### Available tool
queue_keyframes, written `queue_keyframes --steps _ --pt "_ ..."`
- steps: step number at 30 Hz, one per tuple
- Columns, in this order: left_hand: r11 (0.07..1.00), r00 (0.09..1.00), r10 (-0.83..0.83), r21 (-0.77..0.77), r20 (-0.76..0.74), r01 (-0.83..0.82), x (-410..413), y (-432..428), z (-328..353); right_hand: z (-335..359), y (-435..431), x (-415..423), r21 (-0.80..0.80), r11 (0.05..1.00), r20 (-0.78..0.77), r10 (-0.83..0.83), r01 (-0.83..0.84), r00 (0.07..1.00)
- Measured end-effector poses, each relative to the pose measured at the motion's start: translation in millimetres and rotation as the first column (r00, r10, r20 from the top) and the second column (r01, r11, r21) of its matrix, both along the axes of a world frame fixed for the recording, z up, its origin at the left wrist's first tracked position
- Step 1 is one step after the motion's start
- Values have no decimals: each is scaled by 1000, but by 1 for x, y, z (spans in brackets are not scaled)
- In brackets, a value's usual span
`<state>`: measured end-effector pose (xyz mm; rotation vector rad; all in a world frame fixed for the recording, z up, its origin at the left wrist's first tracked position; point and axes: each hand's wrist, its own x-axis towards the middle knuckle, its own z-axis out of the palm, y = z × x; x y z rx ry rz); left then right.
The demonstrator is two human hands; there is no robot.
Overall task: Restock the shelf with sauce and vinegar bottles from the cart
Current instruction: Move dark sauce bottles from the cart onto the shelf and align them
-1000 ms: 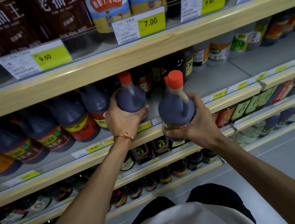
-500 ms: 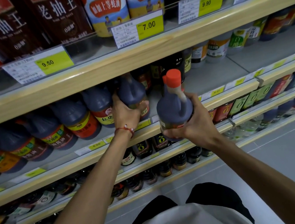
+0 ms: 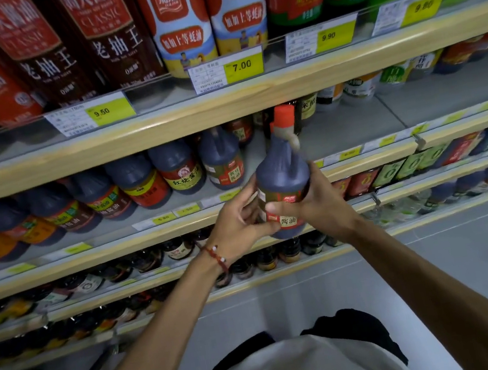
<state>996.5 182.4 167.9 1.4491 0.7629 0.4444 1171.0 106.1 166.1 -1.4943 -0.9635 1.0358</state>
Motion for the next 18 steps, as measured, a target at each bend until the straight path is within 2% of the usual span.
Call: queue_keyframes --steps 4,8,11,14,18 --pt "990 990 140 1 6 -140 5 -15 1 9 -3 24 -39 951 -31 307 -308 951" --pt "961 963 266 70 38 -268 12 -22 -4 12 -4 32 -3 916 -7 401 -401 916" --pt "932 937 341 108 70 -347 20 -23 -5 12 3 35 0 941 169 333 -338 928" --pt "889 919 385 230 89 -395 30 -15 -5 9 14 39 31 960 327 254 -279 910" --pt "779 898 434 472 70 -413 41 4 -16 -1 32 36 140 963 591 104 -229 800"
